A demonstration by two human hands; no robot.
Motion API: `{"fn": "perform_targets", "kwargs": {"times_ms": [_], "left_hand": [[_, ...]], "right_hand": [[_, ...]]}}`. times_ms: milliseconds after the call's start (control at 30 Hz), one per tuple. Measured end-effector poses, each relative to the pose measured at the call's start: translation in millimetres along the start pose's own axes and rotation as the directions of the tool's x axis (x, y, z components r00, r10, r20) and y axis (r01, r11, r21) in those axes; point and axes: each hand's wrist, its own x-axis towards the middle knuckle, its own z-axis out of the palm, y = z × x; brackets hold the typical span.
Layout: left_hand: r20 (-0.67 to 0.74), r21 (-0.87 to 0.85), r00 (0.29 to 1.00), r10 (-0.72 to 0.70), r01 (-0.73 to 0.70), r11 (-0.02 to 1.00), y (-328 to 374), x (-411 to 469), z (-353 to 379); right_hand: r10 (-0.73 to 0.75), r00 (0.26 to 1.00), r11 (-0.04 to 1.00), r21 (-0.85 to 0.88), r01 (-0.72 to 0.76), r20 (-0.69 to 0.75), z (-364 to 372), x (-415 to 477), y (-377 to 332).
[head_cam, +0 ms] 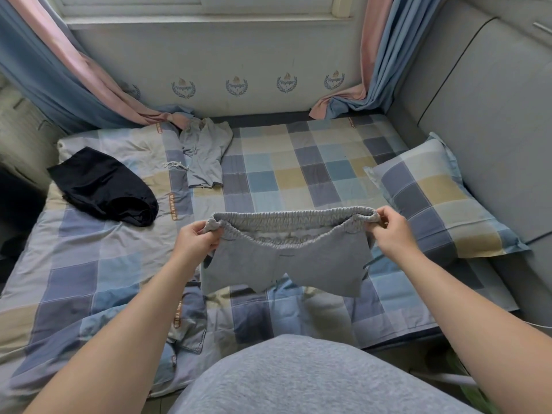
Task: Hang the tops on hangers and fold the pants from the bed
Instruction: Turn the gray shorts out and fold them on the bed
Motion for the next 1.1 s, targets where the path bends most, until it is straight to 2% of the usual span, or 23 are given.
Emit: {"fn": "perform_targets", "kwargs": {"times_ms": [100,133,200,233,267,300,367,433,500,567,600,667,733,800,900,1000,1100], "left_hand": [[-0.018,0.140,0.997,0.069,-0.066,0.988,3.1,5.6,-4.8],[-0.048,0.259,0.993,0.109,-0.093,0.961,3.2,8.6,-5.7],[-0.151,0.530,0.967,0.204,-0.095,0.843,4.8,11.2,-7.0],[-0.176,0.545,0.958,0.228,-0.098,0.833,7.0,10.7,-6.5],[-0.162,0.474,0.960,0.227,-0.126,0.871,8.4,10.7,-5.8],[-0.140,0.333,0.971,0.195,-0.140,0.932,10.8,8.7,-4.1],[-0.118,0.143,0.987,0.111,-0.094,0.985,15.6,5.7,-0.2],[-0.140,0.125,0.989,0.037,-0.019,0.992,19.2,5.9,4.3],[-0.189,0.109,0.977,-0.099,0.121,0.987,19.2,7.4,9.7],[-0.210,-0.013,0.932,-0.294,0.298,0.954,19.0,5.5,15.3],[-0.165,-0.118,0.897,-0.410,0.395,0.911,18.5,3.3,18.2],[-0.063,-0.315,0.817,-0.573,0.529,0.788,20.4,-1.3,25.3],[-0.001,-0.403,0.779,-0.628,0.574,0.713,21.3,-7.9,35.2],[0.043,-0.403,0.829,-0.558,0.526,0.749,25.3,-19.5,47.6],[0.148,-0.385,0.896,-0.418,0.442,0.810,42.8,-40.9,72.6],[0.189,-0.199,0.959,-0.210,0.246,0.948,56.3,-57.8,89.2],[0.304,-0.085,0.951,-0.053,0.082,0.993,66.9,-76.1,98.6]], "right_hand": [[-0.076,0.996,0.992,-0.109,0.070,-0.048,-4.0,-1.1,-3.2],[-0.080,0.996,0.993,-0.096,0.075,-0.045,-5.2,-1.4,-4.5],[-0.065,0.997,0.997,-0.049,0.063,-0.029,-7.2,-2.3,-6.2],[-0.055,0.998,0.998,-0.039,0.054,-0.021,-7.9,-2.8,-6.5],[-0.047,0.999,0.998,-0.036,0.047,-0.016,-8.0,-2.9,-6.6],[-0.044,0.999,0.998,-0.038,0.043,-0.014,-7.8,-2.9,-6.8],[-0.035,0.999,0.999,-0.040,0.034,-0.020,-6.2,-2.2,-8.2],[-0.003,0.999,1.000,-0.022,0.002,-0.041,-3.6,0.1,-9.3],[0.062,0.996,0.998,0.013,-0.061,-0.056,-0.3,2.4,-11.0],[0.183,0.982,0.980,0.082,-0.179,-0.044,4.9,5.4,-12.7],[0.273,0.962,0.951,0.154,-0.267,-0.017,8.2,6.0,-14.8],[0.439,0.891,0.822,0.347,-0.451,0.116,14.4,2.0,-23.9],[0.492,0.830,0.708,0.433,-0.558,0.265,17.4,-6.5,-37.7],[0.442,0.807,0.696,0.418,-0.584,0.392,18.1,-16.6,-53.9],[0.256,0.818,0.756,0.421,-0.501,0.515,18.0,-32.4,-78.9],[0.071,0.840,0.823,0.444,-0.354,0.538,19.0,-44.6,-100.8],[-0.057,0.857,0.874,0.441,-0.205,0.512,20.8,-55.1,-118.2]]}}
